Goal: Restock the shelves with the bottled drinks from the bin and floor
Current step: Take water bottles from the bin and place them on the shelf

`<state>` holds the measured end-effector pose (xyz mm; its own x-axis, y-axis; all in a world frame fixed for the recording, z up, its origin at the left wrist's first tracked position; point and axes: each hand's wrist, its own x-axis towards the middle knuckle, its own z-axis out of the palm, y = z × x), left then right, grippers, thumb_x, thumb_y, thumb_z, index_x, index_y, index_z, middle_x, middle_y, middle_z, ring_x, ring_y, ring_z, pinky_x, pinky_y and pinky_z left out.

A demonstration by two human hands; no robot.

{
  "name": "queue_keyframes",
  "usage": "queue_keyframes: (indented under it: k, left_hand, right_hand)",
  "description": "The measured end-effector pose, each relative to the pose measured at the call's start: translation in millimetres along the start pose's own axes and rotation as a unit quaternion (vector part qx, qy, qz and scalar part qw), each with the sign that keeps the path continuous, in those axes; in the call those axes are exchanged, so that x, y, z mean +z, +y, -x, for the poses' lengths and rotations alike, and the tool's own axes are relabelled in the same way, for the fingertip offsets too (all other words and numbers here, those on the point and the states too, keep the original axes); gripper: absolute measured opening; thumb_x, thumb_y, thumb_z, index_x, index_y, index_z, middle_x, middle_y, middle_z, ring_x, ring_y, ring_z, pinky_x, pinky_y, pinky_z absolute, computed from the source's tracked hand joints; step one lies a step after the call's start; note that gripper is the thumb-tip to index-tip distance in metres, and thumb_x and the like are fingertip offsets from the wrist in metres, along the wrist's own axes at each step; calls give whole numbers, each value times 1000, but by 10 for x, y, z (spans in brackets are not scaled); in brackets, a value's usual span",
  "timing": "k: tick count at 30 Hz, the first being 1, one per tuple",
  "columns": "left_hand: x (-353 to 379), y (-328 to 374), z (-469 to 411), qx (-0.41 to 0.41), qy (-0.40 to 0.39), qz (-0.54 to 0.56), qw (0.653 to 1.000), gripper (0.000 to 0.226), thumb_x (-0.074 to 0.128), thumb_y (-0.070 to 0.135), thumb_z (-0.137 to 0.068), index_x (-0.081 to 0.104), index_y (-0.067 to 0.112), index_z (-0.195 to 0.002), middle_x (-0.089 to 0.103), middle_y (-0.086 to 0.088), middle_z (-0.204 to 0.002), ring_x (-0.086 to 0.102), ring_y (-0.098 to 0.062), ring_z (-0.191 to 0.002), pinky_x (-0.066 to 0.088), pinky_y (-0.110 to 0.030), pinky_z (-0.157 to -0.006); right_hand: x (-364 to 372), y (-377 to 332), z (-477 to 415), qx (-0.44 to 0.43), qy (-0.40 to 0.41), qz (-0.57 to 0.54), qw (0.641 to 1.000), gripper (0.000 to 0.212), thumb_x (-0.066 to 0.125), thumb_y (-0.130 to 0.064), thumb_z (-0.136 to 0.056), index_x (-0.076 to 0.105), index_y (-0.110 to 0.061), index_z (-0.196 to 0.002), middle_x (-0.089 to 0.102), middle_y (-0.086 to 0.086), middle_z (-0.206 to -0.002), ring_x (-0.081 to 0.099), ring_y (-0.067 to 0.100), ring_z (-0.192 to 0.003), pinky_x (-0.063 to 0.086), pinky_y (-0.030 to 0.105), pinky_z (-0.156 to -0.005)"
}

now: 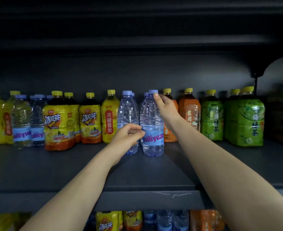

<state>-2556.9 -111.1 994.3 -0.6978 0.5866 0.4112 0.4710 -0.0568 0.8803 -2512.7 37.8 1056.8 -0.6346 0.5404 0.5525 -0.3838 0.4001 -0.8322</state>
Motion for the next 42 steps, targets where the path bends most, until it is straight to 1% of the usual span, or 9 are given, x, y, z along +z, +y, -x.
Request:
queue_keyframes:
  k: [5,10,16,21,25,29,34,38,42]
  left_hand:
    - [4,-6,34,-4,-2,-10,1000,19,62,21,-88,57,19,-107,60,6,-102,59,-9,-98,51,-30,-90]
    - [-13,-10,68,-12,15,-19,1000,16,63,19,-87,58,19,-103,60,1,-104,59,-16,-102,52,-37,-92]
    - [-23,-22,89,-20,28,-17,999,18,64,19,-87,59,17,-104,59,0,-102,60,-18,-104,52,-39,-94]
    - [-49,-33,86,-17,48,-13,999,19,64,20,-87,59,16,-105,58,2,-100,59,-16,-102,53,-38,-91]
    - [-59,-51,70,-22,54,-2,998,16,64,19,-87,59,16,-102,59,0,-100,60,-18,-103,53,-38,-90]
    - [-60,-53,45,-26,57,2,998,11,64,18,-87,58,19,-96,59,0,-101,60,-18,-103,54,-37,-89]
    - [-64,-61,20,-27,59,-3,998,15,63,18,-87,57,16,-102,58,-1,-102,60,-19,-103,54,-35,-87]
    - [-62,-71,13,-30,56,-4,998,16,63,18,-87,57,16,-103,58,-2,-102,60,-19,-104,53,-34,-88]
    - [-61,-74,18,-31,50,-6,998,18,63,19,-88,56,16,-104,57,-2,-103,59,-19,-104,53,-34,-87]
  right_hand:
    - [-76,51,180,13,-20,17,1000,47,48,-35,-97,45,-8,-135,55,-2,-126,52,8,-105,43,14,-79]
    - [-294,-34,355,71,-100,107,987,55,63,-27,-89,41,-11,-136,52,-3,-116,51,10,-98,43,17,-62]
    - [-363,97,437,128,-126,84,980,69,68,-10,-84,31,-13,-143,57,-1,-108,57,17,-98,52,35,-81]
    - [-286,138,416,123,-125,75,982,65,66,-11,-85,34,-13,-142,57,2,-119,56,16,-99,53,28,-68]
    - [-212,195,355,120,-113,78,983,70,70,-13,-82,35,-14,-142,56,6,-124,58,26,-112,50,49,-93]
    - [-166,221,337,105,-102,91,985,70,73,-15,-80,36,-14,-139,58,6,-112,60,26,-107,53,47,-88]
    - [-171,235,335,106,-108,88,985,65,68,-12,-84,34,-11,-139,53,-8,-94,56,15,-96,53,28,-67]
    - [-175,245,360,82,-103,136,982,68,66,-18,-86,30,-15,-144,49,2,-123,49,13,-100,44,11,-47]
    - [-191,269,386,82,-103,134,982,70,64,-16,-88,26,-16,-147,43,10,-140,47,13,-102,42,4,-41]
